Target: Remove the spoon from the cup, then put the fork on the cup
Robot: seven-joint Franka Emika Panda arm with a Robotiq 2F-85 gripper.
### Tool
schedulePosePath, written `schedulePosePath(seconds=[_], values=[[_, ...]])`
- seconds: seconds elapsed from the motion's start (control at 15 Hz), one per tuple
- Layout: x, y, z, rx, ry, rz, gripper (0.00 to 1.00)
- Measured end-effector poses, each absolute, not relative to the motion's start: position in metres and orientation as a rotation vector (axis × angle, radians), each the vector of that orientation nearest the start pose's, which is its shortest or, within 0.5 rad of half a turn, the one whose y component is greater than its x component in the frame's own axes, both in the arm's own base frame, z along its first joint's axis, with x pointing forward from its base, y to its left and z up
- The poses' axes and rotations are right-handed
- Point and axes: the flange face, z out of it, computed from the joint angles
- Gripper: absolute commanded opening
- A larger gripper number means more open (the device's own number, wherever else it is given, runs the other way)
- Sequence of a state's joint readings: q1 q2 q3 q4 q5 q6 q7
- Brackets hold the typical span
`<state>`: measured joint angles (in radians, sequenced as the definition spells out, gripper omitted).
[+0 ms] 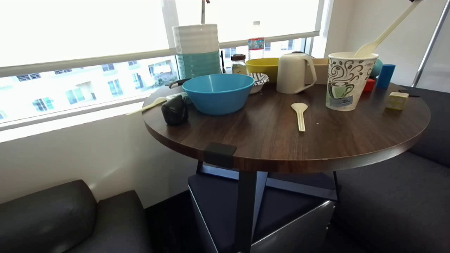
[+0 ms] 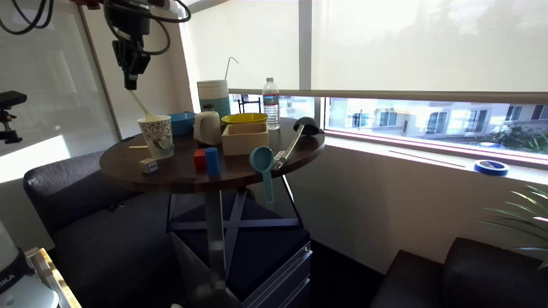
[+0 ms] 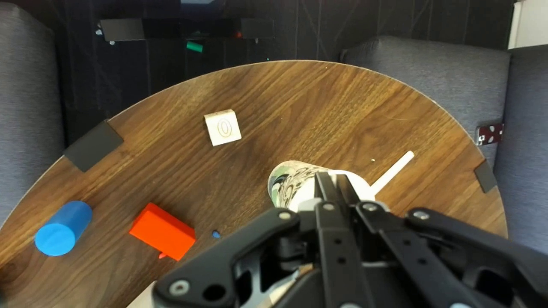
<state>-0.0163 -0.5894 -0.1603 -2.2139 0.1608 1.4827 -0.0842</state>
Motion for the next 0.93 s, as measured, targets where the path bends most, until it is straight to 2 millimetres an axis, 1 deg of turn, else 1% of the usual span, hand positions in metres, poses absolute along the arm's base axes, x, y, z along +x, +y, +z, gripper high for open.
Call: schedulePosePath(seconds=[0.2,0.47,0.73,0.93], values=[[0.348,-0.066,0.595,-2.823,0.017,0.129,0.01],[0.345,-0.087,0.596,-2.716,-0.090,0.055,0.01],[0.340,-0.115,0.588,-2.615,-0.215,-0.024,0.01],[0.336,-0.129,0.575,-2.542,-0.299,-0.049,0.01]])
